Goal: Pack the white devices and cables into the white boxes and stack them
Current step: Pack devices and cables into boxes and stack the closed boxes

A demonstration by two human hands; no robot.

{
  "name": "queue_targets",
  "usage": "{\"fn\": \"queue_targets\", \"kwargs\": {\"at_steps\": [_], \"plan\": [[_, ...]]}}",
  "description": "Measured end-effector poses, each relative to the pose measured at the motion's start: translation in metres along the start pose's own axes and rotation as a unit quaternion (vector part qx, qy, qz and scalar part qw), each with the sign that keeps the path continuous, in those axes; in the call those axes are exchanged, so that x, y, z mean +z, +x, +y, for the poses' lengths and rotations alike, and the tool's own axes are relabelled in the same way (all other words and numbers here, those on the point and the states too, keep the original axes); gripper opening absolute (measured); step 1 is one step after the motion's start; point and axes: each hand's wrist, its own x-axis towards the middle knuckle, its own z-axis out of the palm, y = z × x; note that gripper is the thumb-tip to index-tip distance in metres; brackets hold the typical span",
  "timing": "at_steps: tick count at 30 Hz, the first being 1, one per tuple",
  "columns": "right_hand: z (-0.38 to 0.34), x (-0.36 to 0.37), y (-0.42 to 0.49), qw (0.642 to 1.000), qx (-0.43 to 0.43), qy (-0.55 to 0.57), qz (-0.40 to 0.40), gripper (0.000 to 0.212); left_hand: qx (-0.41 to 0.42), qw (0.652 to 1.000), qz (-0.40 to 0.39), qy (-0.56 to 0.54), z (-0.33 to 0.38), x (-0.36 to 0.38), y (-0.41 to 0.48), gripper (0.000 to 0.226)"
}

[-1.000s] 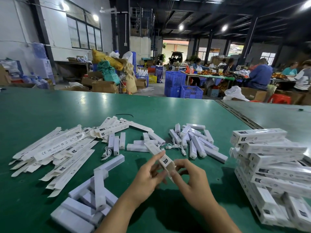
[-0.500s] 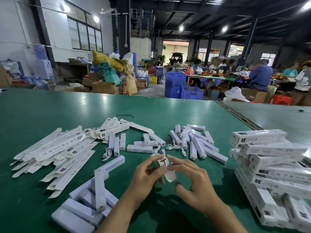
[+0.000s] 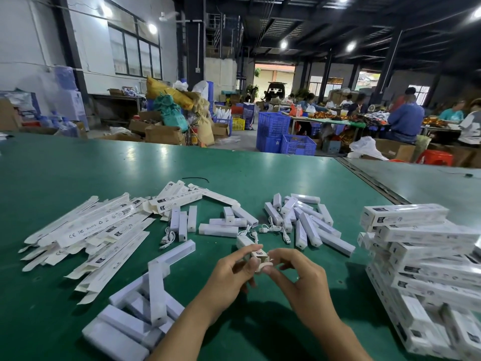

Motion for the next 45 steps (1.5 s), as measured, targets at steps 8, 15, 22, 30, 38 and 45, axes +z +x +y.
{"fn": "queue_targets", "kwargs": {"at_steps": [8, 15, 22, 30, 38, 45], "plan": [[0.003, 0.003, -0.002, 1.000, -0.005, 0.007, 0.004, 0.017, -0.010, 0.999, -0.032, -0.037, 0.004, 0.002, -0.003, 0.035], [0.004, 0.001, -0.003, 0.999, -0.031, 0.011, 0.007, 0.008, -0.001, 0.997, -0.030, -0.067, 0.003, 0.003, -0.003, 0.064], [0.008, 0.000, -0.003, 0.998, -0.051, -0.029, -0.029, 0.024, -0.041, 0.987, -0.041, -0.149, 0.008, 0.002, -0.003, 0.059], [0.004, 0.002, 0.000, 0.998, -0.042, -0.023, -0.045, 0.020, -0.004, 0.995, 0.057, -0.087, 0.007, 0.007, -0.002, 0.032], [0.004, 0.005, 0.000, 0.998, -0.056, -0.033, 0.010, 0.032, -0.009, 0.992, 0.080, -0.094, 0.009, 0.007, -0.003, 0.053], [-0.004, 0.005, -0.002, 0.999, -0.051, -0.005, 0.001, 0.045, -0.007, 0.995, 0.077, -0.063, 0.011, 0.009, -0.004, 0.050]]}}
